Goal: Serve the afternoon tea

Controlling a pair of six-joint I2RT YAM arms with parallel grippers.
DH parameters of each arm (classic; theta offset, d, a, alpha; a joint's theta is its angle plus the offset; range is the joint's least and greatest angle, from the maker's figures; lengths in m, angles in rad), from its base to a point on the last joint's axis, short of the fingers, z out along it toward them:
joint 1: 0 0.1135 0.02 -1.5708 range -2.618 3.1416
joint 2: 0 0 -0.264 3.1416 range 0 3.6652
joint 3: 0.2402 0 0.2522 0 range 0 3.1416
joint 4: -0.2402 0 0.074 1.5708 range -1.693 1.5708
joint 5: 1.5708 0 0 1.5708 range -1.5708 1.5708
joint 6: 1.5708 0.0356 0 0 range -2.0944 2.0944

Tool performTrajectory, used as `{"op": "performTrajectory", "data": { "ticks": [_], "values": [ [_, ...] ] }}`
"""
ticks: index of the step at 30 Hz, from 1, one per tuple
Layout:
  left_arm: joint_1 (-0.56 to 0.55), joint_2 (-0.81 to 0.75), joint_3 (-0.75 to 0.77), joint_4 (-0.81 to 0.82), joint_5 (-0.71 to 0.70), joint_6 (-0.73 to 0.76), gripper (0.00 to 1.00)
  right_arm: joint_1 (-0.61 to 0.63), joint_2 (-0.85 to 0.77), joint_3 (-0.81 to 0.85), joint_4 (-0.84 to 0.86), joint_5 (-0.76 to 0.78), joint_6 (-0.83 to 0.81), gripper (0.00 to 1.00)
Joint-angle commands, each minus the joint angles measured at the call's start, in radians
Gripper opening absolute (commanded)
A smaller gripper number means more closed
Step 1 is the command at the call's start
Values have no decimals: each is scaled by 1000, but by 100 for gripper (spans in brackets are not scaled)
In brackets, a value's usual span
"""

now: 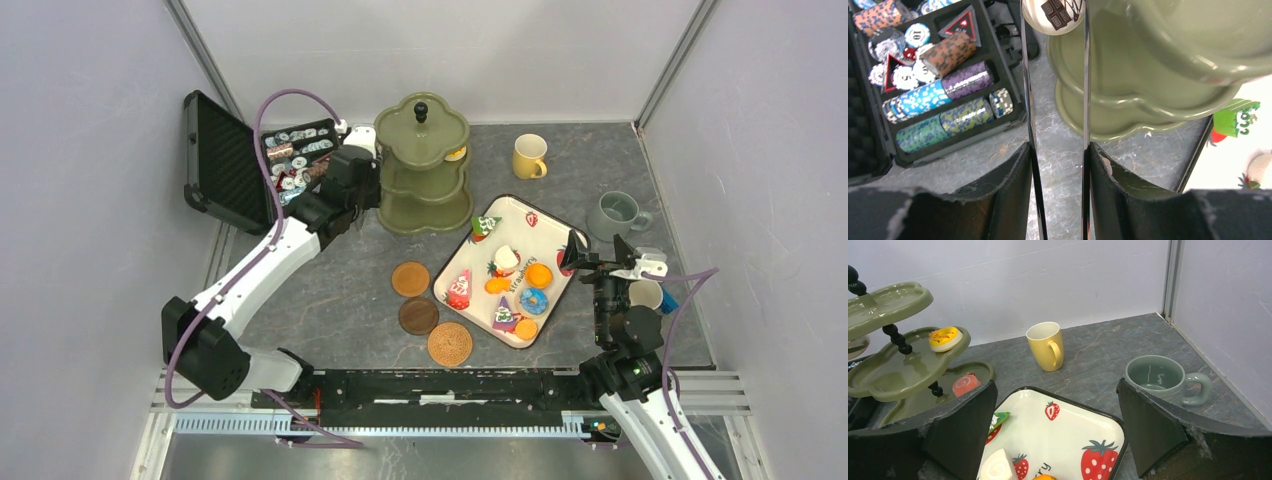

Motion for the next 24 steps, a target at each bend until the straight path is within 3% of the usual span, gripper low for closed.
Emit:
{"op": "performTrajectory", "data": {
  "ticks": [1,18,24],
  "values": [
    [6,55,87,94,38,38,40,5,-13,-2,22,13,11,98],
    [8,203,106,245,158,26,41,7,-15,-8,23,18,12,98],
    [7,235,118,237,170,23,48,8,-15,-9,24,17,11,98]
  ]
}}
